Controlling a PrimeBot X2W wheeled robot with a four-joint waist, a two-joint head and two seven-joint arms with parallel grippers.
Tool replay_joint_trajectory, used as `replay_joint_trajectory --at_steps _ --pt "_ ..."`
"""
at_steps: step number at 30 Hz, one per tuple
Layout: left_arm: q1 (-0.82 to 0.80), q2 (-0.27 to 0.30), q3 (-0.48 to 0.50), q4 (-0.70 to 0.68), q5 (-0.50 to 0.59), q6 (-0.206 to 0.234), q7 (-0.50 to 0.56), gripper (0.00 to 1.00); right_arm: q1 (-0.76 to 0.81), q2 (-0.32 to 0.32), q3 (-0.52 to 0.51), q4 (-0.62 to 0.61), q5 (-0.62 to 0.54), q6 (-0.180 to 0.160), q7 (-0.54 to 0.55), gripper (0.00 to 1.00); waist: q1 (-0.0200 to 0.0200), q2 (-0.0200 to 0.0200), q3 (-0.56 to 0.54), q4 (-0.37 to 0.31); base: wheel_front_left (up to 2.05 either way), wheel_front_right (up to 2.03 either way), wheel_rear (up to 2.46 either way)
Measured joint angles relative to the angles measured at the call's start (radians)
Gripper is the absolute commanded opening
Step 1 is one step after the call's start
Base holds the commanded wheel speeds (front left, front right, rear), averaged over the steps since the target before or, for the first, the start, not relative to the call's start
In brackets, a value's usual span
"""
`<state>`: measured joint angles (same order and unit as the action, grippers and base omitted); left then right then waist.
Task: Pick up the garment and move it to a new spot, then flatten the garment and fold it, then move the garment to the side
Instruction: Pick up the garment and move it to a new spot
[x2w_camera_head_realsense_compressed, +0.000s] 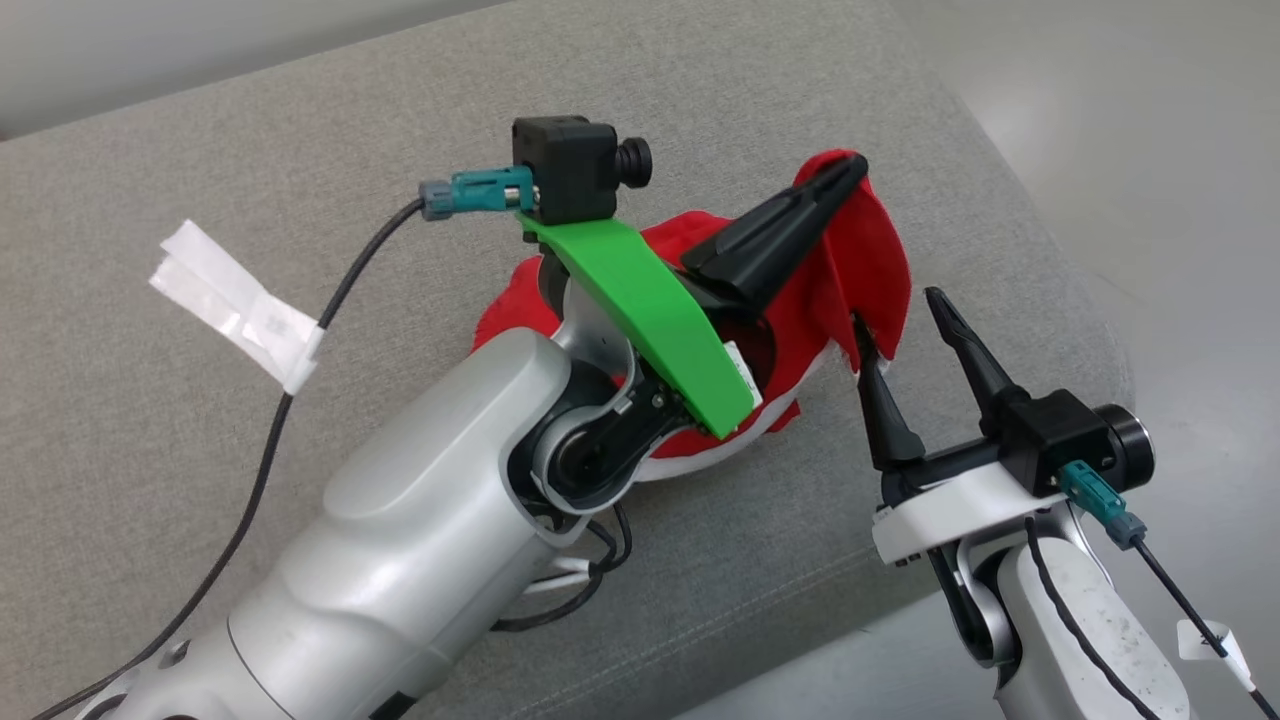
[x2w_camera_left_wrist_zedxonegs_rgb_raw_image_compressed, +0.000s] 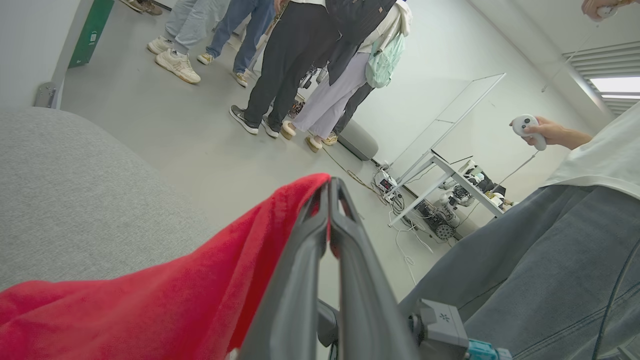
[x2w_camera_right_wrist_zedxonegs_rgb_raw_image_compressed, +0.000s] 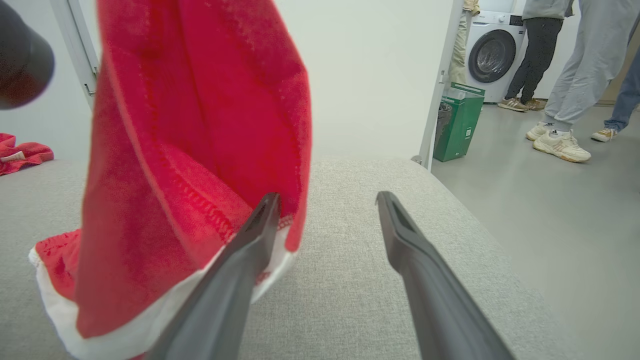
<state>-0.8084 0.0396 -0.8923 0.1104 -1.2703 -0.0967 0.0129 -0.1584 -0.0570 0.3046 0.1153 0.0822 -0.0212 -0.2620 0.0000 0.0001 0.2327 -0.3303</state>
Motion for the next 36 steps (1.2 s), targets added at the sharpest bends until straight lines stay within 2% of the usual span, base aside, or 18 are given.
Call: replay_joint_trajectory --at_steps 4,8,10,14,19,25,35,36 --pt "-0.02 -0.001 0.031 0.014 -0.024 0.028 -0.032 0.0 0.025 0.0 -0.029 -0.001 0.0 -0.022 0.0 1.0 0.0 0.0 -0.013 -0.017 0.0 0.0 0.0" --pt "-0.037 -0.001 0.1 0.102 0.02 0.071 -0.041 0.0 0.035 0.001 -0.046 -0.001 0.0 -0.025 0.0 1.0 0.0 0.0 -0.02 0.003 0.0 0.0 0.0" --pt "-0.038 0.029 0.12 0.128 0.062 0.084 -0.053 0.0 0.042 0.001 -0.052 0.0 0.0 -0.025 0.0 1.0 0.0 0.0 -0.023 0.02 0.0 0.0 0.0" --pt "-0.029 0.135 0.137 0.178 0.077 0.108 -0.058 0.0 0.072 -0.01 -0.064 0.011 -0.001 -0.024 0.0 1.0 0.0 0.0 -0.029 0.061 0.0 0.0 0.0" --pt "0.077 0.232 0.145 0.216 0.091 0.119 -0.06 0.0 0.088 -0.03 -0.079 0.016 -0.003 -0.024 0.0 1.0 0.0 0.0 -0.037 0.118 0.0 0.0 0.0" --pt "0.207 0.303 0.178 0.259 0.062 0.123 -0.099 0.0 0.112 -0.051 -0.095 0.026 -0.005 -0.023 0.0 1.0 0.0 0.0 -0.047 0.191 0.0 0.0 0.0" --pt "0.272 0.393 0.274 0.31 0.013 0.124 -0.139 0.0 0.129 -0.048 -0.088 0.036 -0.013 -0.014 0.0 1.0 0.0 -0.0001 -0.073 0.299 0.0 0.0 0.0" --pt "0.285 0.403 0.282 0.319 -0.003 0.124 -0.142 0.06 0.13 -0.046 -0.082 0.037 -0.013 -0.008 0.0 1.0 0.0 0.0 -0.076 0.306 0.0 0.0 0.0"
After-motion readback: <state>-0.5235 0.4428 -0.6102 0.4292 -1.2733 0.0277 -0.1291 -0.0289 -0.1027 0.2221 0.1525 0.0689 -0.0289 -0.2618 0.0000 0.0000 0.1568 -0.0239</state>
